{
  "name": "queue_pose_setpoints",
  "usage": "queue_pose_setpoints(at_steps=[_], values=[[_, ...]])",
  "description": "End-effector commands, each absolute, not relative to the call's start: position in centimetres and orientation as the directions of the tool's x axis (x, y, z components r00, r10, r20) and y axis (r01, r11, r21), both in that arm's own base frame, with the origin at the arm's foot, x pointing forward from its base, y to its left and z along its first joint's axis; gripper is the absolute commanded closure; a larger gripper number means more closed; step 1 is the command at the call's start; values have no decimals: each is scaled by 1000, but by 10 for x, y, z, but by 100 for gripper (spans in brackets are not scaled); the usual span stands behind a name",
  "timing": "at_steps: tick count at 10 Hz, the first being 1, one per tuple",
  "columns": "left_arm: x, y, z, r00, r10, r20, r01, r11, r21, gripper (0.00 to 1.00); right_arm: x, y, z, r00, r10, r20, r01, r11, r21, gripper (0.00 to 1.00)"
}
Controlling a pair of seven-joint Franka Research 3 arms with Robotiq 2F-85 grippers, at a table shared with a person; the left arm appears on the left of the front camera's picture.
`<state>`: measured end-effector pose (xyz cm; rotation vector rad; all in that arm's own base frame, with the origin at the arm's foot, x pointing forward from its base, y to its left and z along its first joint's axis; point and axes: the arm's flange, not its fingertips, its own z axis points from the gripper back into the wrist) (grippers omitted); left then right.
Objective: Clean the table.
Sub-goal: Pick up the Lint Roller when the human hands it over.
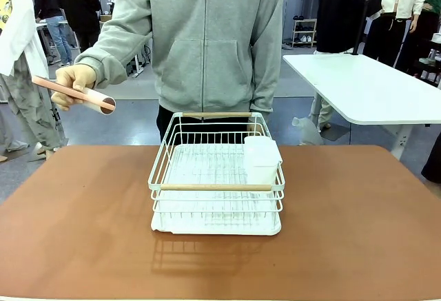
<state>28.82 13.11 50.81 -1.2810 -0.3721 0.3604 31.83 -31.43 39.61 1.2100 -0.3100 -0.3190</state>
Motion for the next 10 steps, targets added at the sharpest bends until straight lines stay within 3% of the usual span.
queue_pose_setpoints(at_steps=[1, 10], values=[[290, 111, 509, 867, 497, 34, -130, 292, -948, 0, 317, -314, 402, 913, -405, 51, 91, 325, 941, 0], [358, 76, 503, 712, 702, -14, -328, 315, -891, 0, 317, -314, 402, 913, -405, 51, 91, 325, 941, 0]])
